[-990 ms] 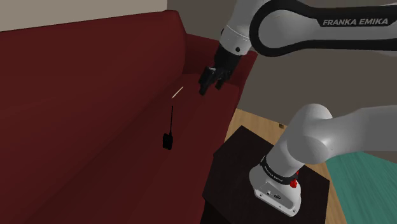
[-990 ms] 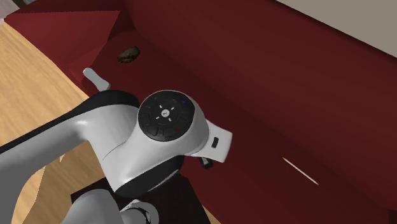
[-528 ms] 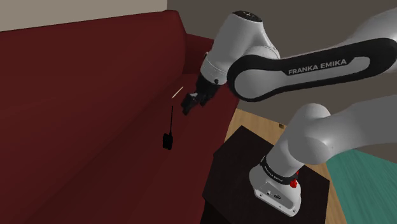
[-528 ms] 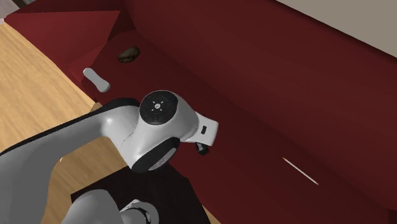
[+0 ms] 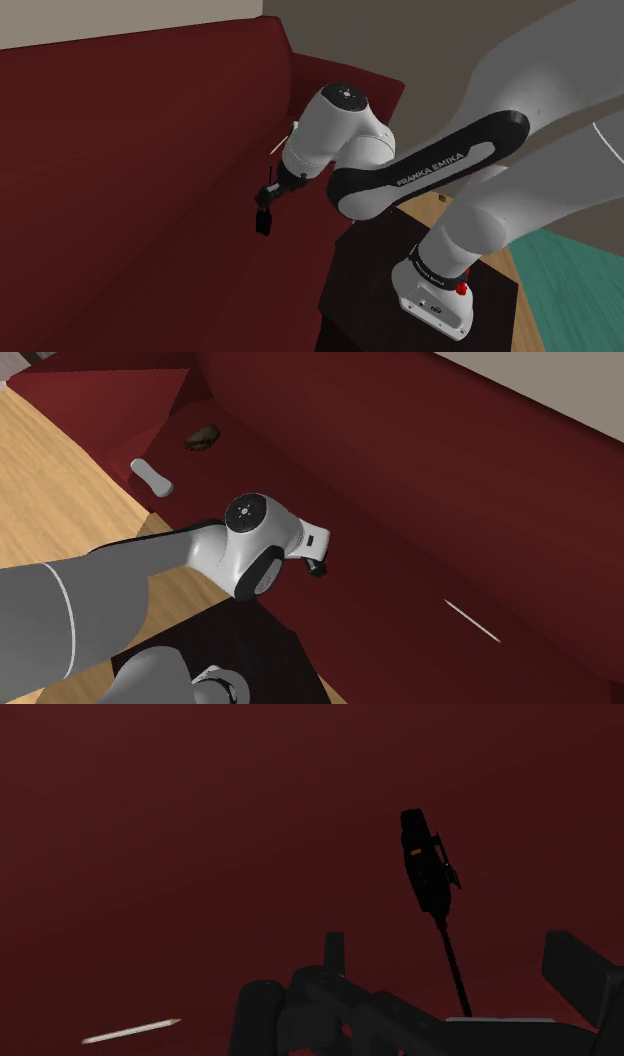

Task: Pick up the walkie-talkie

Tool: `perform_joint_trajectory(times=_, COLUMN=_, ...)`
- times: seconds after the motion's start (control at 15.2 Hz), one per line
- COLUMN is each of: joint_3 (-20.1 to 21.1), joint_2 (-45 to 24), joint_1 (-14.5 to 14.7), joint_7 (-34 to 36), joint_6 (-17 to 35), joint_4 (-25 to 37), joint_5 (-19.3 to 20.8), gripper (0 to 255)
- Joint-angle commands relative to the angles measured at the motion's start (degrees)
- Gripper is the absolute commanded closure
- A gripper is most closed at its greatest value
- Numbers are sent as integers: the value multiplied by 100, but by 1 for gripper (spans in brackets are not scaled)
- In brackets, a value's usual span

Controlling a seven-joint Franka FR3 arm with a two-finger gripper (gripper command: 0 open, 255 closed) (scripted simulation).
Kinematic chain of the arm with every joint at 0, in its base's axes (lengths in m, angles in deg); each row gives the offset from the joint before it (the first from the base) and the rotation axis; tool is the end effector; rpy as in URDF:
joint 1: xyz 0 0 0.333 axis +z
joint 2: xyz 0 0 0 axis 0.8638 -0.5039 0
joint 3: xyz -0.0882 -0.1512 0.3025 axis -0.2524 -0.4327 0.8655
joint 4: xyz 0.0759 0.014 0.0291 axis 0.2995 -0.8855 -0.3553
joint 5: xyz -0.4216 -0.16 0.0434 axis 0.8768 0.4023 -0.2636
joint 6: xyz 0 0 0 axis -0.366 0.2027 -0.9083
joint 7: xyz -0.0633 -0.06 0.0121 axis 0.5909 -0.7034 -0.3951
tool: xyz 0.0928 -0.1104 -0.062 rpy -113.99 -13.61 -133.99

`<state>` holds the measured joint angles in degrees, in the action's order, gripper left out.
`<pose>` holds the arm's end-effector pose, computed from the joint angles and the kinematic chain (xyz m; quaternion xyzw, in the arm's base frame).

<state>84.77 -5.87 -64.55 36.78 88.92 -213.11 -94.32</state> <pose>0.3742 0.2103 0.2642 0.9834 -0.0140 0.1807 0.0115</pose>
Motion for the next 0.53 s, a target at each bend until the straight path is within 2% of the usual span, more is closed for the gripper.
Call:
perform_joint_trajectory(times=0.0, joint_3=467, joint_2=-370, joint_1=-432, joint_7=356, joint_6=418, joint_4=52, joint_5=333, gripper=0)
perform_joint_trajectory(times=0.2, joint_3=844, joint_2=-620, joint_1=-844, joint_7=621, joint_6=736, joint_4=6, joint_5=628, gripper=0)
perform_joint_trajectory(times=0.46, joint_3=1507, joint_2=-909, joint_1=-1594, joint_7=1048, joint_6=1109, joint_4=-23, joint_5=1129, gripper=0)
